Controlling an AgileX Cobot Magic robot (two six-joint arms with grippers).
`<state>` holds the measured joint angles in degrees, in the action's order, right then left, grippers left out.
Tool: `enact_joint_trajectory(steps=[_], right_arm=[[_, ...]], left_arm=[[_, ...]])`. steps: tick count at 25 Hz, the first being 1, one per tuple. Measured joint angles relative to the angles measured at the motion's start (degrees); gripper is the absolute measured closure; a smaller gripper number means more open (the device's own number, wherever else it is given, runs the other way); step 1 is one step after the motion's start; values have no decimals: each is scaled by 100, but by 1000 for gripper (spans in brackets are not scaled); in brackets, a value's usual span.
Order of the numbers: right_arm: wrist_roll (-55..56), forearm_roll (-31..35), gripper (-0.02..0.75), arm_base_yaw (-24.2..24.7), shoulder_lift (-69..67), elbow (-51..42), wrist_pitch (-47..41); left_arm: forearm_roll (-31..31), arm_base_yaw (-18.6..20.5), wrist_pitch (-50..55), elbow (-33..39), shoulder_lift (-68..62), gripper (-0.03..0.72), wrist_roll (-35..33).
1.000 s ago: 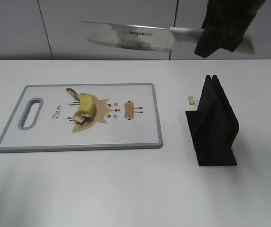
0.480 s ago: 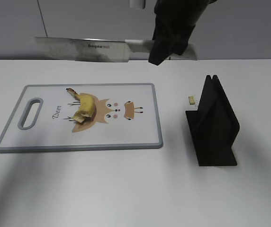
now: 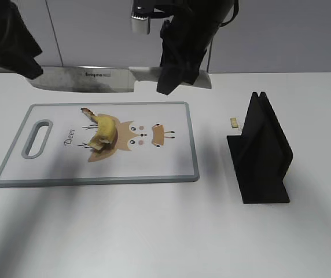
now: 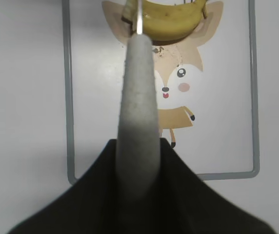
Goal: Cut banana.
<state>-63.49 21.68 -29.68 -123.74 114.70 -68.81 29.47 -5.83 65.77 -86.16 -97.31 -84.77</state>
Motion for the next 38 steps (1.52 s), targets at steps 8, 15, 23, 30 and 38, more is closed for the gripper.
enact_joint_trajectory(steps=[8, 15, 23, 30, 38], right_arm=[[-176, 218, 570, 0, -40, 11, 41], [-192, 218, 570, 0, -40, 11, 159], [-175, 119, 570, 0, -113, 34, 290], [590, -129, 561, 0, -250, 34, 274], [749, -430, 558, 5, -588, 34, 376]], left_arm=[[-29, -32, -202, 0, -451, 163, -63], [23, -32, -279, -11, -490, 463, -63], [-9, -57, -275, -11, -510, 659, -148], [13, -158, -486, -29, -868, 660, -186], [-172, -327, -939, -28, -1327, 657, -12]])
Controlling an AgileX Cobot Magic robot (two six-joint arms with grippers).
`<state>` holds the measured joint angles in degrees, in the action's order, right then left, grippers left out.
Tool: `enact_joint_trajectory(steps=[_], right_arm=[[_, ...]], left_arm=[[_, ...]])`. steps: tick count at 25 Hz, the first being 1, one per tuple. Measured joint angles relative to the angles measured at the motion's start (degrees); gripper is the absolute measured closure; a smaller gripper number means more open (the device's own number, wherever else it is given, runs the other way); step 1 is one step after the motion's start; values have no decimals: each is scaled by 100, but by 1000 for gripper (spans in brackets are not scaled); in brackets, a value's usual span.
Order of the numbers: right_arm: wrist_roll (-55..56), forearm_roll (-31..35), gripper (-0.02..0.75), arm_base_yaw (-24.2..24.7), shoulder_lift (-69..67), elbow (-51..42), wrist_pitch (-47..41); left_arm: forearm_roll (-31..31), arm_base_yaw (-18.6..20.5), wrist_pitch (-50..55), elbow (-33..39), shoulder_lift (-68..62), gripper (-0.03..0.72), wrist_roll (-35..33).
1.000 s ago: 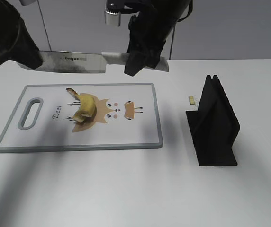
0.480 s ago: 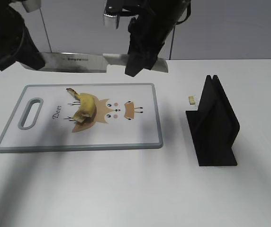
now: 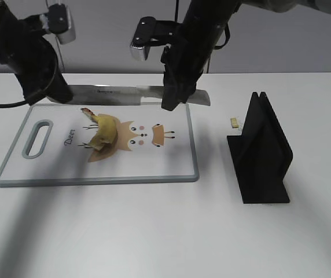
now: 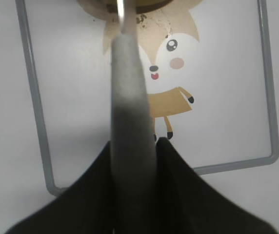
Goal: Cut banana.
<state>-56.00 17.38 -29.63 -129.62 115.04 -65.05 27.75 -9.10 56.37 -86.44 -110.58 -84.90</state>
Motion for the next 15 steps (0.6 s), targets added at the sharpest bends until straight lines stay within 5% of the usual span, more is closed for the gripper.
enact_joint_trajectory(steps=[15], right_arm=[[29, -83, 557, 5, -438, 52, 127]], left_arm=[[-53, -14, -231, 24, -655, 657, 61]])
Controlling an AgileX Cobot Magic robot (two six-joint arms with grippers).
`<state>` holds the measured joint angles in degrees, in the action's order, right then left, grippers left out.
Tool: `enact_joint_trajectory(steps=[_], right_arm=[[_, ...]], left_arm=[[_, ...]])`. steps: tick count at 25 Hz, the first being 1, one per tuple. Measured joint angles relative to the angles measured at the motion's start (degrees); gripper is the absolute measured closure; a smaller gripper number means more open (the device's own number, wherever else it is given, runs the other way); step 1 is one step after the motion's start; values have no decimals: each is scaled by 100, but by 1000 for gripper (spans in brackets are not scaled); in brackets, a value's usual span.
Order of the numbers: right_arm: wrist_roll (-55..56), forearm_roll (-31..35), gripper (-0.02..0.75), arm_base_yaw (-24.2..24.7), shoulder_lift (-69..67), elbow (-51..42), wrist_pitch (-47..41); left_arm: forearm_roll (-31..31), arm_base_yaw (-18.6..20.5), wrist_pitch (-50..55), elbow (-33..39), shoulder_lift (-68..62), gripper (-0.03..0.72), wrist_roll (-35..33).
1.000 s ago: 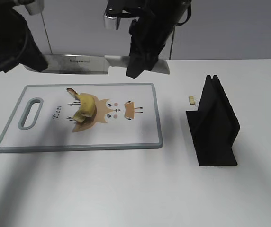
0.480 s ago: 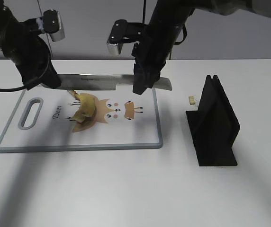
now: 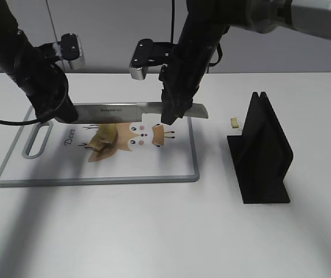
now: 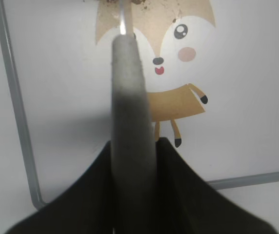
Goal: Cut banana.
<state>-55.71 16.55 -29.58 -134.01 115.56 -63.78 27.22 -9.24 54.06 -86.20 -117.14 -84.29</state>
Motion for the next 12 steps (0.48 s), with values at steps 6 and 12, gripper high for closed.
enact_joint_trajectory(steps=[6, 12], right_arm=[[0, -7, 557, 52, -7, 0, 47], [0, 56, 556, 52, -104, 4, 97]], left_arm=[[46, 0, -118, 0, -16, 657, 0], [9, 0, -162, 8, -28, 657, -5]])
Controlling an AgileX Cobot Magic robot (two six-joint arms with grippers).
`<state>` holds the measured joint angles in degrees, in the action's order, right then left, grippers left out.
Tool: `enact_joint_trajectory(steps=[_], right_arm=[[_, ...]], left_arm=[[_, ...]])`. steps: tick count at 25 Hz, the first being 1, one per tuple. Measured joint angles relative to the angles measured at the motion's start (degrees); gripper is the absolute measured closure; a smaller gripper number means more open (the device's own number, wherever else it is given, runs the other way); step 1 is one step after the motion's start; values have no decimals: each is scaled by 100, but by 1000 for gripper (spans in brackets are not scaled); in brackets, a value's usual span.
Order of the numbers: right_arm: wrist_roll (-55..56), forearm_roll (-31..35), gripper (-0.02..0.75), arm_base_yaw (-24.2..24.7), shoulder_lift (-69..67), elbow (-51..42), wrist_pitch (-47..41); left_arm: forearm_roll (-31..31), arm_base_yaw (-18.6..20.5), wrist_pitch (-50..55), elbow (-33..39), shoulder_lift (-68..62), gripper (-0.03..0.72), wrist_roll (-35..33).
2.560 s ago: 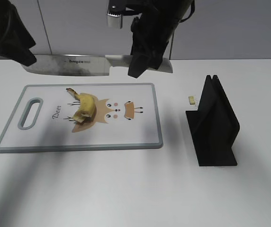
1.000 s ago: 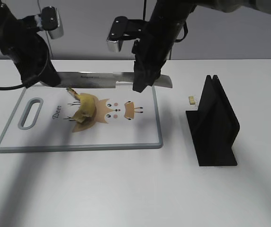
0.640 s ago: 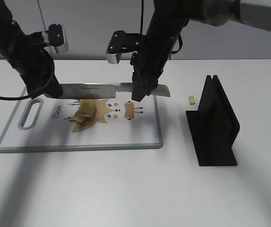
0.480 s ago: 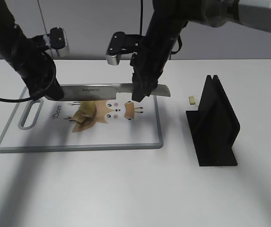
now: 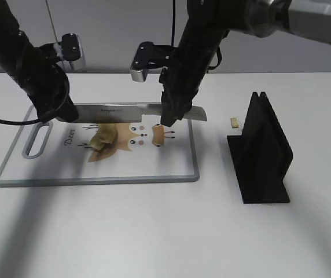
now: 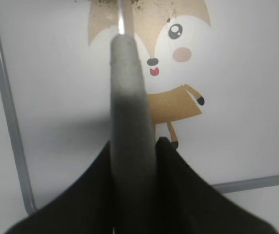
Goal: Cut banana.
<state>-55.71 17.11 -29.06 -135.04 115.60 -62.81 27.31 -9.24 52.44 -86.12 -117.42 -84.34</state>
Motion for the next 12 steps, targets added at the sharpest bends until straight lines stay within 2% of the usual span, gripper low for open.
enact_joint_trajectory(steps=[12], right_arm=[[-24, -124, 555, 0, -149, 220, 1]], left_arm=[[62, 0, -201, 10, -207, 656, 0]])
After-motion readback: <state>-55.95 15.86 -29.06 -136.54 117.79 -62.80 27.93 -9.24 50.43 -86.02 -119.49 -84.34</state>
